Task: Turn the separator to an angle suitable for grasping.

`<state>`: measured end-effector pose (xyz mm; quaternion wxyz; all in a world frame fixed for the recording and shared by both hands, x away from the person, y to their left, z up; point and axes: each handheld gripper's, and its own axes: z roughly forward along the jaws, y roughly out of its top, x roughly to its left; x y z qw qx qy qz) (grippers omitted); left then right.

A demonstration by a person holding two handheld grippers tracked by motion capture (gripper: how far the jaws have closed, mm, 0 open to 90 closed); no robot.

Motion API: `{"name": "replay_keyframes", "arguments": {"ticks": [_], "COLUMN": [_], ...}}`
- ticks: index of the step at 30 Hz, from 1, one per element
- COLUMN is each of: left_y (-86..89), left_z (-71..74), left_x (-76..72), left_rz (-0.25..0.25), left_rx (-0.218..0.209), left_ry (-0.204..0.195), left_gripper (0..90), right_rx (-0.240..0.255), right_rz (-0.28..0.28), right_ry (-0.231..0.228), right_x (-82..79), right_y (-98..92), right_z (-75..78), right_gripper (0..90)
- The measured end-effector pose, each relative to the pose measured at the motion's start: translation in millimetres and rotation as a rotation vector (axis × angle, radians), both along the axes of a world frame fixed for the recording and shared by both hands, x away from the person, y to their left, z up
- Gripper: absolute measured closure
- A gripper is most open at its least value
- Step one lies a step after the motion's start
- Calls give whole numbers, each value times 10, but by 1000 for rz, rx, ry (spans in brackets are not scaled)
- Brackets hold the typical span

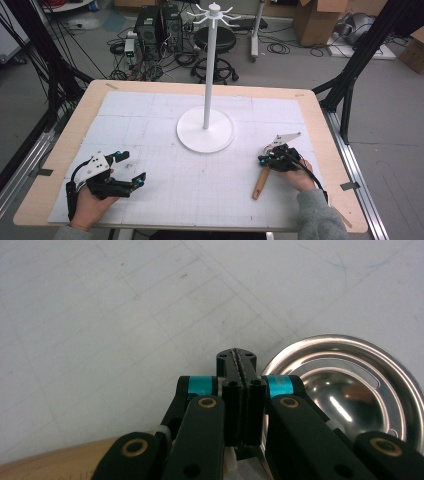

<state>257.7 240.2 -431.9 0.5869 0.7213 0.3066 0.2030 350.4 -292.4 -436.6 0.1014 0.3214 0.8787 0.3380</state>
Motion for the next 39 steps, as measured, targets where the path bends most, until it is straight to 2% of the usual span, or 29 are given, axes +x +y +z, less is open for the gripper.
{"name": "replay_keyframes", "arguments": {"ticks": [20,33,36,39], "left_y": [-72,-127,-129,-134], "left_z": [1,-8,-8,-6], "left_x": [54,95,101,101], "left_rz": [-5,-15,-17,-16], "left_rx": [-6,-4,2,-1], "left_ry": [-4,-7,-7,-8], "left_gripper": [35,34,34,34], "right_rx": [7,19,37,30], "right_rz": [-77,-134,-151,-164], "right_ry": [11,26,37,41], "right_x": [-295,-447,-489,-538], "right_y": [-295,-380,-418,-433], "right_z": [0,-1,-6,1], "right_gripper": [900,900,900,900]}}
